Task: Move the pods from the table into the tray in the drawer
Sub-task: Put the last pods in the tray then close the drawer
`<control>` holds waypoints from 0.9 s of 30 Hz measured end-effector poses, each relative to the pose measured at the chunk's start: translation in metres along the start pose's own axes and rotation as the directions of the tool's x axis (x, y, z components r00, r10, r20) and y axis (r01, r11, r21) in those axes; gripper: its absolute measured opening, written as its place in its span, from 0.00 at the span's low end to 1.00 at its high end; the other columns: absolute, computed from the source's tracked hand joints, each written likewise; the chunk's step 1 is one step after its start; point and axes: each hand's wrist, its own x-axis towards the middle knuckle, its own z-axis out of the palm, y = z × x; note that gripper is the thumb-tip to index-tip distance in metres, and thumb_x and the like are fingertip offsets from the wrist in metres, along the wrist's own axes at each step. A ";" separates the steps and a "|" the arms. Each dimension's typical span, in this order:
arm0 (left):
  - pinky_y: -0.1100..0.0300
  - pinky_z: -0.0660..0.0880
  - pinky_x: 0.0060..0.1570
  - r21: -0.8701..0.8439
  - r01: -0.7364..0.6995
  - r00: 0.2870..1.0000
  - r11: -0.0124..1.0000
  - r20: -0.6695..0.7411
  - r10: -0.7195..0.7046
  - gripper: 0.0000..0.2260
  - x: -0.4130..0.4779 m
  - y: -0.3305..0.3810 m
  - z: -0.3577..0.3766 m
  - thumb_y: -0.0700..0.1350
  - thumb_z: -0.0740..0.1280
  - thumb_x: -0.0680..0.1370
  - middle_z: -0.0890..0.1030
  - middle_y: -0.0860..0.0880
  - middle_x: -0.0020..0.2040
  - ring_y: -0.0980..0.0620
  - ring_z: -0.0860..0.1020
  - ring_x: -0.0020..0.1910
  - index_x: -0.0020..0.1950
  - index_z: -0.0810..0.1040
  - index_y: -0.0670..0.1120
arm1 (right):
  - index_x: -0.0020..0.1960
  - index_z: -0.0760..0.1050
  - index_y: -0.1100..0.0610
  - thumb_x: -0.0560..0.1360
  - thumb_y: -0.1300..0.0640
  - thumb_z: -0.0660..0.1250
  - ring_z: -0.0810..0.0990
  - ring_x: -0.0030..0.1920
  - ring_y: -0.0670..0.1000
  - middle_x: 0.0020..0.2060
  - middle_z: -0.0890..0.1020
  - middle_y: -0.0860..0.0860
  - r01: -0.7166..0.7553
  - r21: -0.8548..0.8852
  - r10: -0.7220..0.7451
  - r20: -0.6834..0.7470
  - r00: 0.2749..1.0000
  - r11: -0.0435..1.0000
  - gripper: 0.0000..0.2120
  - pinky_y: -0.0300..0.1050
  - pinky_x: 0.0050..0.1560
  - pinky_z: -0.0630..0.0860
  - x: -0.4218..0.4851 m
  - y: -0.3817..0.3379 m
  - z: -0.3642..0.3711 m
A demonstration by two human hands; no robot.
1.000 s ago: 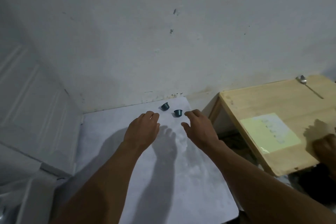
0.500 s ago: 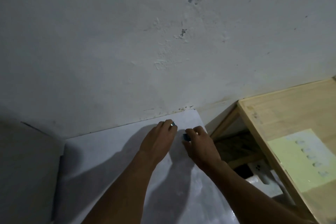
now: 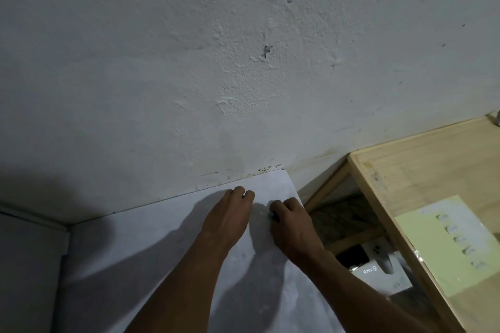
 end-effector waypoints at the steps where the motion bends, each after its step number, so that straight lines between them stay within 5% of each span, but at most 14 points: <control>1: 0.59 0.75 0.51 -0.008 0.011 1.000 1.000 -0.021 -0.011 0.11 -0.004 0.000 -0.002 0.41 0.64 0.77 0.76 0.47 0.57 0.49 0.74 0.53 0.59 0.73 0.47 | 0.63 0.71 0.53 0.80 0.57 0.56 0.73 0.53 0.49 0.58 0.76 0.52 0.007 -0.008 -0.007 -0.002 1.000 1.000 0.13 0.33 0.50 0.67 -0.003 0.000 -0.002; 4: 0.60 0.75 0.50 -0.052 0.020 0.996 0.998 -0.086 -0.024 0.11 -0.021 0.002 -0.012 0.45 0.63 0.77 0.74 0.47 0.55 0.49 0.75 0.51 0.58 0.74 0.46 | 0.59 0.71 0.54 0.78 0.57 0.59 0.72 0.49 0.48 0.54 0.75 0.51 0.017 -0.029 -0.018 -0.033 0.999 0.999 0.10 0.36 0.48 0.70 -0.013 -0.003 -0.010; 9: 0.56 0.74 0.45 -0.129 0.001 0.985 0.992 -0.170 -0.023 0.14 -0.061 0.014 -0.040 0.38 0.67 0.73 0.75 0.43 0.52 0.43 0.78 0.46 0.58 0.75 0.41 | 0.54 0.71 0.52 0.76 0.54 0.61 0.71 0.47 0.49 0.50 0.77 0.51 0.080 -0.058 -0.087 -0.135 0.987 0.995 0.08 0.44 0.49 0.75 -0.042 -0.017 -0.029; 17: 0.59 0.70 0.59 -0.143 0.147 0.929 0.979 -0.320 -0.186 0.19 -0.148 0.048 -0.082 0.46 0.65 0.77 0.72 0.45 0.62 0.47 0.72 0.60 0.68 0.70 0.45 | 0.67 0.68 0.57 0.75 0.56 0.65 0.72 0.60 0.53 0.63 0.74 0.53 0.219 0.017 -0.214 -0.162 0.963 0.976 0.21 0.43 0.60 0.69 -0.117 -0.043 -0.069; 27: 0.59 0.71 0.57 -0.085 0.255 0.874 0.963 -0.407 -0.267 0.22 -0.291 0.070 -0.098 0.50 0.65 0.78 0.73 0.47 0.63 0.48 0.72 0.60 0.70 0.68 0.46 | 0.63 0.70 0.55 0.73 0.58 0.68 0.77 0.52 0.55 0.58 0.75 0.53 0.449 0.035 -0.436 -0.188 0.880 0.893 0.19 0.44 0.54 0.76 -0.217 -0.085 -0.058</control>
